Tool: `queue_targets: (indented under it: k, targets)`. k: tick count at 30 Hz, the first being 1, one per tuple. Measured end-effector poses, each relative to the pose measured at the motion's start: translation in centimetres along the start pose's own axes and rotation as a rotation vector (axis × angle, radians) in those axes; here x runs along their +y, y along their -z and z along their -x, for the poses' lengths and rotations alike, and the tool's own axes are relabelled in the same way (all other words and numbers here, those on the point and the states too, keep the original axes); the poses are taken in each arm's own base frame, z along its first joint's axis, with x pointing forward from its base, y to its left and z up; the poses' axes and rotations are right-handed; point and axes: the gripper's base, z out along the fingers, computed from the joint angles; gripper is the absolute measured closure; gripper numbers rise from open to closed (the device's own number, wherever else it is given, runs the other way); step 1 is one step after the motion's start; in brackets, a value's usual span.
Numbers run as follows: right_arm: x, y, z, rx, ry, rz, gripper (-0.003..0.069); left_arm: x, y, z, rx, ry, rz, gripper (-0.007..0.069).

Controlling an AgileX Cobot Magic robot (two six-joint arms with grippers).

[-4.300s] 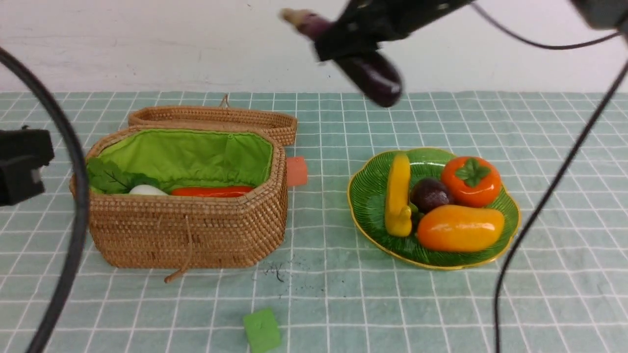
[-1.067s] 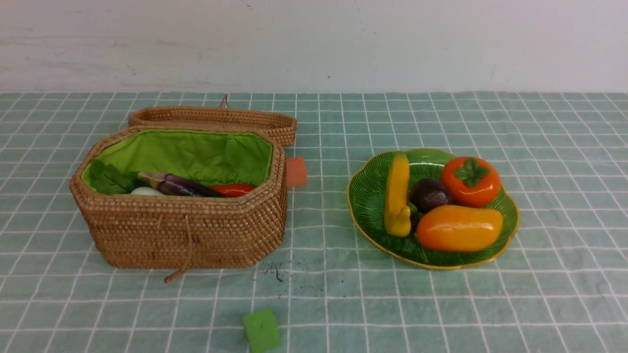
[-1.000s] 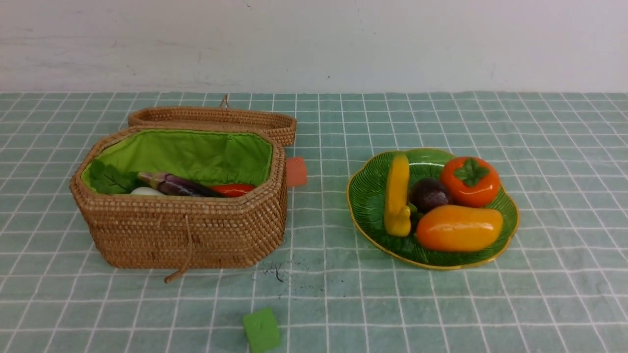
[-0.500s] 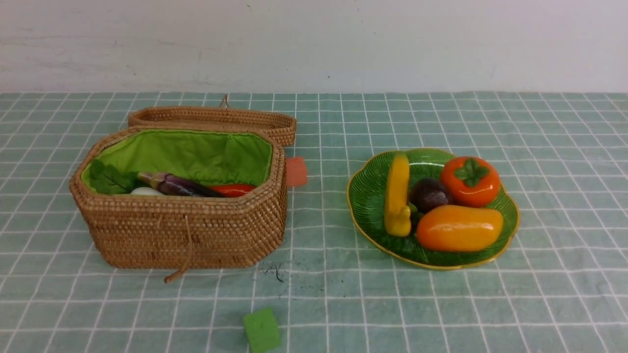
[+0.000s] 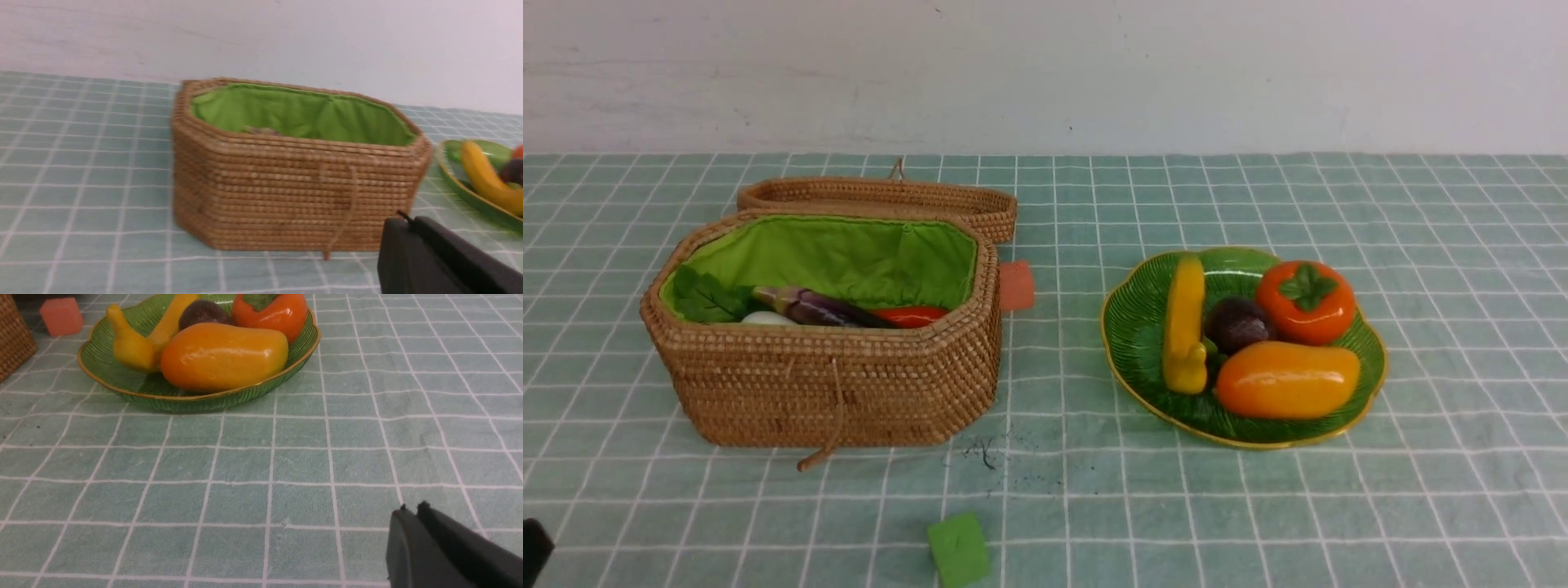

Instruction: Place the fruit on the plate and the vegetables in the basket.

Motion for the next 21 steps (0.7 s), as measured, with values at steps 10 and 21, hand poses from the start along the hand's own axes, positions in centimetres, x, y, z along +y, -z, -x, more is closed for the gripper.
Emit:
queue_targets:
  k: [10,21]
  targets:
    - [0.0,0.0,0.0,0.0,0.0,0.0,0.0617,0.8,0.0,-4.5,0.256,0.11,0.089,0.0638]
    - [0.0,0.0,0.0,0.0,0.0,0.0,0.06,0.8,0.0,-4.5,0.256,0.132,0.087,0.0638]
